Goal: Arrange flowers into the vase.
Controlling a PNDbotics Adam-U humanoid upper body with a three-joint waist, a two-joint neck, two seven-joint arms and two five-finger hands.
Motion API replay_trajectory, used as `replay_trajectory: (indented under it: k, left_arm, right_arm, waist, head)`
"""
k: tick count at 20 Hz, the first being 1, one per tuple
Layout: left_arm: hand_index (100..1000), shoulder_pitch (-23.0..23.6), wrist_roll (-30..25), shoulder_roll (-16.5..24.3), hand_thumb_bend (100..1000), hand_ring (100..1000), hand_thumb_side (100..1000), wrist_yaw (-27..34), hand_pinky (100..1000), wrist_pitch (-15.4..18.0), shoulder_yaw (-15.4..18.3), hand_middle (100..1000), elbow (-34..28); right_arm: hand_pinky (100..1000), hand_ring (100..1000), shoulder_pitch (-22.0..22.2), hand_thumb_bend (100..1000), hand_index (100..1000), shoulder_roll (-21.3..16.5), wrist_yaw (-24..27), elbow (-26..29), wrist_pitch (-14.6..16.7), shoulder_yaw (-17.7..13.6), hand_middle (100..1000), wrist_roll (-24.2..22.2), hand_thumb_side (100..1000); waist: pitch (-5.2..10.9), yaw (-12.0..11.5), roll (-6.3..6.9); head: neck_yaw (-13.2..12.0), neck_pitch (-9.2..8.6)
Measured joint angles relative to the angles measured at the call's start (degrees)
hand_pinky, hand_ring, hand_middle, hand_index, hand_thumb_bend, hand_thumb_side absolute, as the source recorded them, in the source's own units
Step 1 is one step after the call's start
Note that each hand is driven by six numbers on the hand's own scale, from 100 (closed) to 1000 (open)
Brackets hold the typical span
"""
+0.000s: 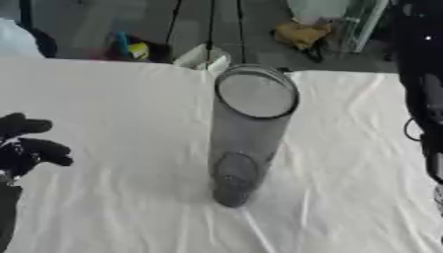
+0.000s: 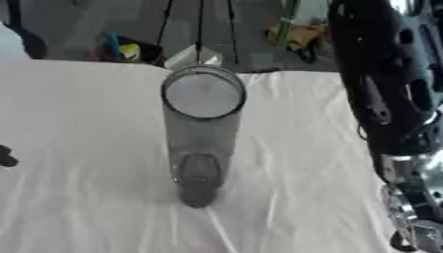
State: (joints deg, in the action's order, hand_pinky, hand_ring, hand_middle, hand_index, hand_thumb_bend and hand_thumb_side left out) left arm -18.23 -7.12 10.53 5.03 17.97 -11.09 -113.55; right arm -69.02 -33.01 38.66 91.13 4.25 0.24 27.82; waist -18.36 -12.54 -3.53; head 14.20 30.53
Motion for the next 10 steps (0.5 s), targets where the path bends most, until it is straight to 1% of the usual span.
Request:
replay_trajectory:
  k: [3,10]
  left_arm:
    - [870,0.0,-0.1,0.0,124,634,1000,0.0,587,-0.1,0.0,729,0.0]
    - [870,-0.4,-0.4,0.0,124,634,1000,0.0,586,-0.4,-0.4,729,0.0]
  right_arm:
    - [100,100,0.3,100,100,0.8,0.3,1.6,0.6,0.5,100,0.8,328]
    - [100,100,0.5,100,100,2.0,0.6,3.3,1.3,1.2,100,1.9,322]
  waist:
    - [0.0,-0.2,0.0]
    - [0.0,-0.5,-0.2]
  head:
    - [0.0,-0.36]
    - [0.0,-0.41]
